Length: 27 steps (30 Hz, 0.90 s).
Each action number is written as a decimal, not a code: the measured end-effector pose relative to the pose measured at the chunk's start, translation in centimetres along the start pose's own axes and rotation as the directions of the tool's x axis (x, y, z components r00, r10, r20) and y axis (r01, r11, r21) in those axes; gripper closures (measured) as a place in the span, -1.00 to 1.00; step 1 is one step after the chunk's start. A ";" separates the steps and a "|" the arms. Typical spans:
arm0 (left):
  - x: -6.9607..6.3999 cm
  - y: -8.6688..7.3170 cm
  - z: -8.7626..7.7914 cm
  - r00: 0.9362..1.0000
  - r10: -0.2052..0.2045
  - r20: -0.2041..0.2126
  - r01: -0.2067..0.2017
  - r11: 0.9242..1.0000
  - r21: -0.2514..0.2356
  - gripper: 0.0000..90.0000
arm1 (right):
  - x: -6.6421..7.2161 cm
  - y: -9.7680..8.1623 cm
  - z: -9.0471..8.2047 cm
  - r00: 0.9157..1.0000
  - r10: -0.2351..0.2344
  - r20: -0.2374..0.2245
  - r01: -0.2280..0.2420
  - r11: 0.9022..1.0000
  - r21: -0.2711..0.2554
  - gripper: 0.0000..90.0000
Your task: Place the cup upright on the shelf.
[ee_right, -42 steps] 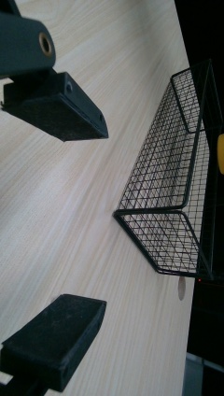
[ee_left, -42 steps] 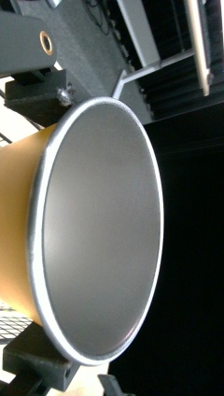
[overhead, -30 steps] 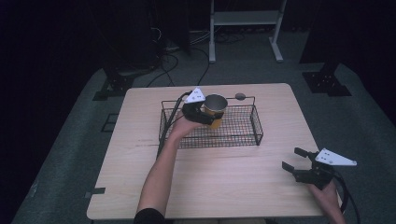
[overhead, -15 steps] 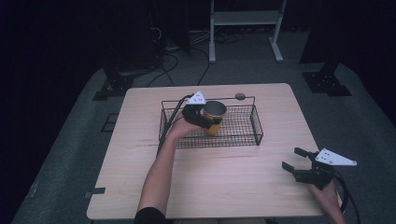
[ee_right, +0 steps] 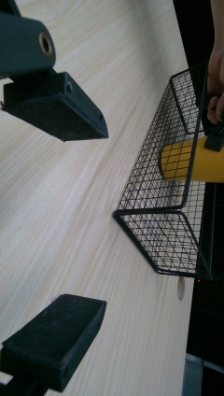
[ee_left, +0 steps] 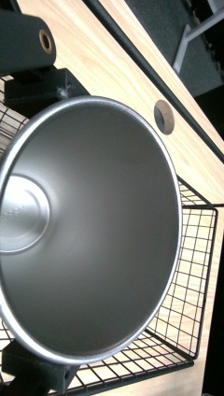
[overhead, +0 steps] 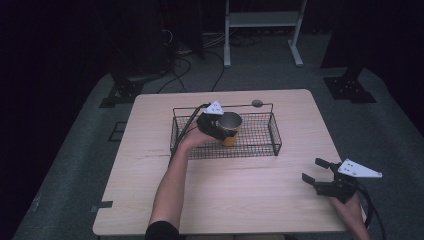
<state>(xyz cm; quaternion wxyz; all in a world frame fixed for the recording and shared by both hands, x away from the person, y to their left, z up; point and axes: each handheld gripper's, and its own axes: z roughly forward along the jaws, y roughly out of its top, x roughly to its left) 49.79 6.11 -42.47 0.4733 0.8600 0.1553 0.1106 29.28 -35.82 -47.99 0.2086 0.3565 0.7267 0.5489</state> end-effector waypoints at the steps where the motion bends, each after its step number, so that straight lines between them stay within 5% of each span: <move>1: 0.0 0.0 0.0 1.000 0.000 -0.001 0.000 1.000 0.004 -0.71 | 0.0 0.0 0.0 1.000 0.000 0.000 0.000 1.000 0.000 -0.69; 27: -0.1 0.5 -0.8 1.000 -0.008 -0.018 0.007 0.998 -0.057 -0.94 | 0.0 0.0 0.0 1.000 0.001 0.000 -0.001 1.000 0.000 -0.70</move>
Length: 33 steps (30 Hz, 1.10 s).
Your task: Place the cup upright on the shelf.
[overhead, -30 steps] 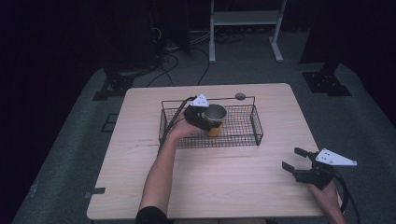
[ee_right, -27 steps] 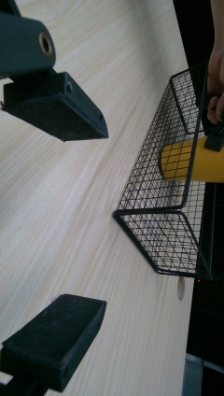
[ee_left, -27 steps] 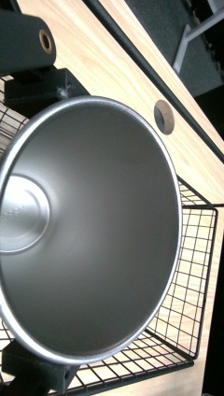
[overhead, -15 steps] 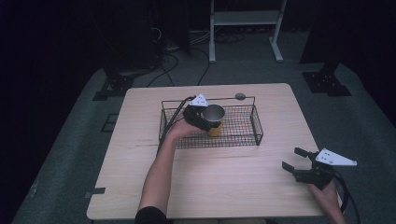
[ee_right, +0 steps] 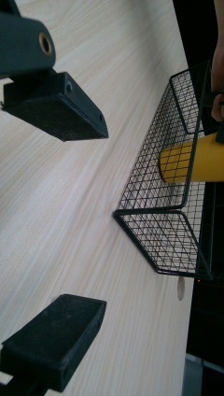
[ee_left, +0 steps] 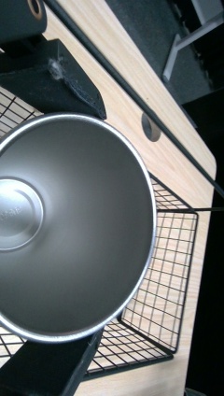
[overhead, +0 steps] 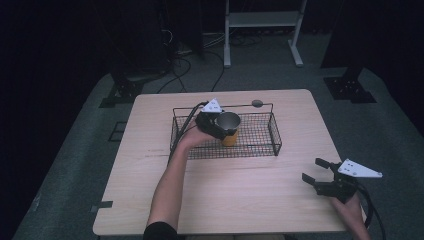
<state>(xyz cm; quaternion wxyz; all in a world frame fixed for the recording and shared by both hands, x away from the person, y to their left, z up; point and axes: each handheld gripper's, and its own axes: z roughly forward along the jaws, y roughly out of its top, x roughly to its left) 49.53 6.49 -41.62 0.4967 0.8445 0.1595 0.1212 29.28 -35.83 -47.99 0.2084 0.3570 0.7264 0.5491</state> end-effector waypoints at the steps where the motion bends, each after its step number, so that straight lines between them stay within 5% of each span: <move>1: 0.0 0.1 0.0 1.000 0.004 -0.004 -0.004 1.000 0.001 -0.94 | 0.0 0.0 0.0 1.000 0.000 0.000 0.000 1.000 0.000 -0.69; 33: -0.9 2.0 -2.0 0.999 0.035 -0.008 -0.035 0.993 -0.115 -0.96 | 0.0 0.0 0.0 1.000 -0.004 -0.003 0.004 1.000 0.006 -0.70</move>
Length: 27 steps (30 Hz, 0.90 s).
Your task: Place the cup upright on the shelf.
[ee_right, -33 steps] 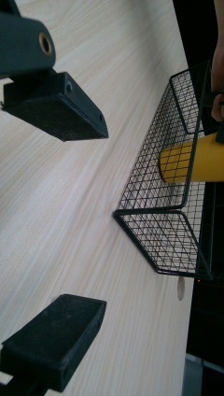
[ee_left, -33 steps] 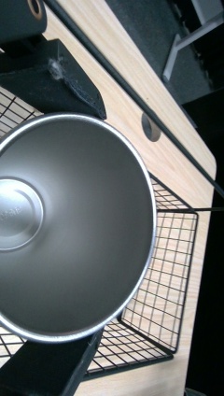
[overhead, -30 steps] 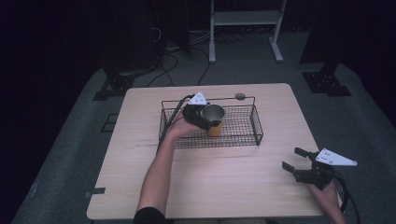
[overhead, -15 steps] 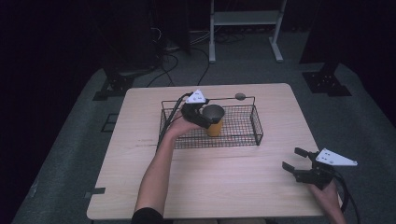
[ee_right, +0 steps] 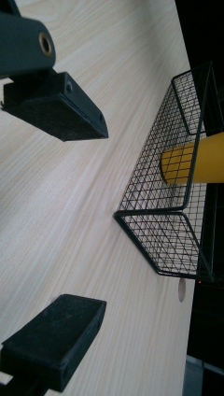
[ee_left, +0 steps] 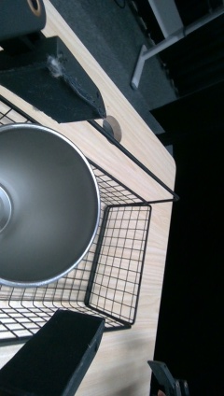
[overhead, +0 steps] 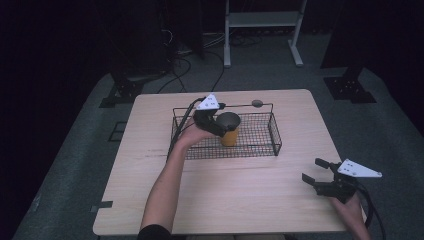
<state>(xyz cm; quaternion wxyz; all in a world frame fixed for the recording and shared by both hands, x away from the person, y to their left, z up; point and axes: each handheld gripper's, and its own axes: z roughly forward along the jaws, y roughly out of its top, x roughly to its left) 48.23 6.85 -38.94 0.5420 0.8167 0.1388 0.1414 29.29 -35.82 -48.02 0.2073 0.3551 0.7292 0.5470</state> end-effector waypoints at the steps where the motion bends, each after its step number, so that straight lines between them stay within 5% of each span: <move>1: 0.0 0.0 -0.1 1.000 0.000 -0.004 0.000 1.000 0.000 -0.96 | 0.0 0.0 0.0 1.000 0.000 0.003 0.000 1.000 0.000 -0.70; 27: -2.4 0.7 -3.3 1.000 0.008 -0.016 -0.010 0.995 -0.104 -0.96 | 0.1 0.0 0.0 1.000 -0.003 0.010 0.002 1.000 0.003 -0.69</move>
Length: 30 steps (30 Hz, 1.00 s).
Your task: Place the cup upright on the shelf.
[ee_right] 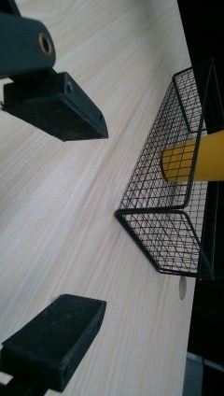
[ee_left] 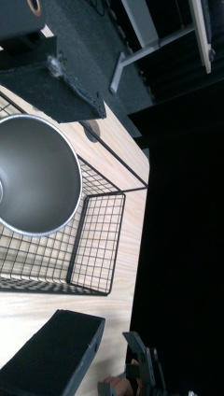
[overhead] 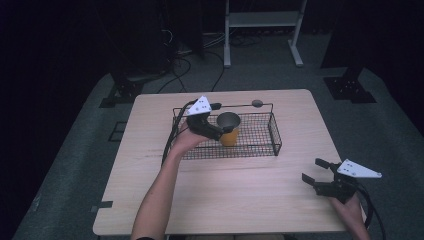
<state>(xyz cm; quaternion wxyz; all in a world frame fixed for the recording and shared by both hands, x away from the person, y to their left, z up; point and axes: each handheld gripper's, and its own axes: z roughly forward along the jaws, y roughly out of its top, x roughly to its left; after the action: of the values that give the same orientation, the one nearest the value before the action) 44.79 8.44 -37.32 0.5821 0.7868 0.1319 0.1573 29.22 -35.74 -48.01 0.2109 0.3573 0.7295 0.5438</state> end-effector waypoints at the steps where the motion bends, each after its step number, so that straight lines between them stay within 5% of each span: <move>1: -0.2 0.0 -0.1 1.000 0.000 0.006 0.000 1.000 0.001 -0.96 | 0.0 0.0 0.0 1.000 0.000 0.000 0.000 1.000 0.000 -0.69; 30: -2.8 -1.0 -3.7 1.000 0.003 -0.012 -0.004 0.999 -0.052 -0.96 | 0.0 0.0 0.0 1.000 -0.001 0.000 0.001 1.000 0.002 -0.69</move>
<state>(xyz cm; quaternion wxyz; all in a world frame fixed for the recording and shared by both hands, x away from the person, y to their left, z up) 40.70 10.85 -37.49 0.6013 0.7706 0.1299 0.1664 29.22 -35.73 -48.01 0.2108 0.3571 0.7301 0.5432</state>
